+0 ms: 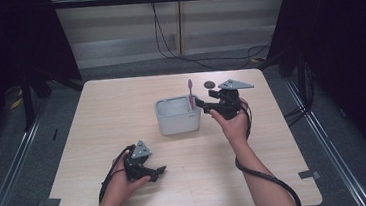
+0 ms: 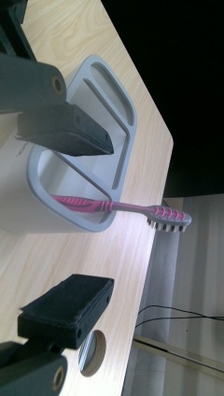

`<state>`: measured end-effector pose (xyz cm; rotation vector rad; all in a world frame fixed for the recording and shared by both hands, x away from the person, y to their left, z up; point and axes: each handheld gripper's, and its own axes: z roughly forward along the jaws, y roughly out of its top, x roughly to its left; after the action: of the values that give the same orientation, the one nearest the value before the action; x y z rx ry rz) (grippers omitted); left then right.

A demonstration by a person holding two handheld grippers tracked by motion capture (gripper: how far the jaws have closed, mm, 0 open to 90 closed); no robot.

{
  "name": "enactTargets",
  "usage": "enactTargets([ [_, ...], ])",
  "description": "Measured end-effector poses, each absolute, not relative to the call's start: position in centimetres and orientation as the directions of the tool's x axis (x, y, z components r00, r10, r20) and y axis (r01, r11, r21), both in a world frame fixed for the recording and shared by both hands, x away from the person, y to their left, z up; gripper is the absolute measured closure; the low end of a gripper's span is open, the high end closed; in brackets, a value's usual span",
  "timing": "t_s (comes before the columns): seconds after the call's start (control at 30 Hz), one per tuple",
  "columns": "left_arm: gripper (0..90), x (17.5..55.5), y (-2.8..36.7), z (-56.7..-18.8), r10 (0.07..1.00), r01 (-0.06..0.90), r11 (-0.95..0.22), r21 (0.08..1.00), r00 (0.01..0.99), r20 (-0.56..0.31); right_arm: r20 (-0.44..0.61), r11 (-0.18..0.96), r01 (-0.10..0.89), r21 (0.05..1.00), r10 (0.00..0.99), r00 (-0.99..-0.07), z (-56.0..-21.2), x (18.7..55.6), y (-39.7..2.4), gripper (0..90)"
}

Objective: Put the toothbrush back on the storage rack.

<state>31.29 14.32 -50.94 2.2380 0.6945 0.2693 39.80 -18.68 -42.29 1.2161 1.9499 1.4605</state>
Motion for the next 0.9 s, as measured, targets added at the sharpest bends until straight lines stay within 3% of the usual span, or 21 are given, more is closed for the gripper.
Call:
enactTargets([
  [0.9,15.4,31.3,14.3,-50.9,0.556,0.396,-0.561,0.727,0.831,-0.024,0.148,0.117,0.393,0.912,0.801,-0.58,-42.4,37.5,-20.8,24.0],
])
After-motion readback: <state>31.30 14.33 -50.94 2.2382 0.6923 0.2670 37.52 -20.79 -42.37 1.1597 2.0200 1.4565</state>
